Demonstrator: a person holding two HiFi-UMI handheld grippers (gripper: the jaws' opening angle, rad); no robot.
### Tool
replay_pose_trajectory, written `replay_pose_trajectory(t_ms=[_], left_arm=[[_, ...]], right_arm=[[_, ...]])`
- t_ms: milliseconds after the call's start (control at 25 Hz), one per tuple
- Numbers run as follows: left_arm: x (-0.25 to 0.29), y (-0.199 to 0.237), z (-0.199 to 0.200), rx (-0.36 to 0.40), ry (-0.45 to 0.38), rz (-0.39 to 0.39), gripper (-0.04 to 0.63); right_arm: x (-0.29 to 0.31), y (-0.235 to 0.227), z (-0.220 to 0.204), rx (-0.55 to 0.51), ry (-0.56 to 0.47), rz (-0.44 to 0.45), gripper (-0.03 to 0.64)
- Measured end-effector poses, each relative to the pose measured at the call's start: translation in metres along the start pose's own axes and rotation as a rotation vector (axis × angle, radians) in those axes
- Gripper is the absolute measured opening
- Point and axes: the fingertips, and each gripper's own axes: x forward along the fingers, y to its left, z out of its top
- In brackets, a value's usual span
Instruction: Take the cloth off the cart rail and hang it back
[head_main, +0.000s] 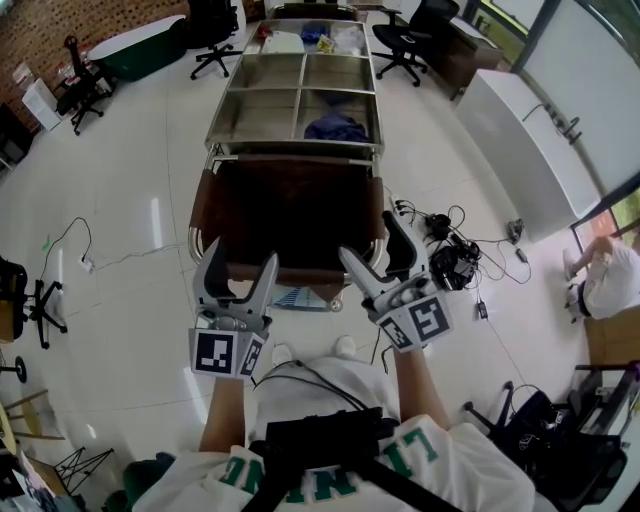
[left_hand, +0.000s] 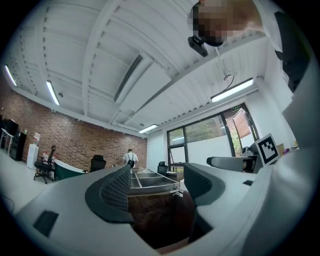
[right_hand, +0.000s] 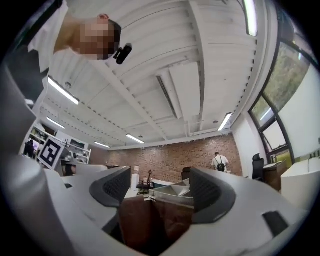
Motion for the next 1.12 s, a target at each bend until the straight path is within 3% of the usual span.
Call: replay_pose_trajectory(t_ms=[200,1120], left_arm=[[-0.003,0.001,-0.003,0.008,0.015,0.004,0.313],[-0.014,0.000,-0.005,-0.005,0.033,0.007,0.313]], right_arm=[[0.005,-0.003,-0.002,-0.108,0.049,-0.059,0.387],[0.005,0.021,-0.009,-0.087,0.072,0.015,0.385]])
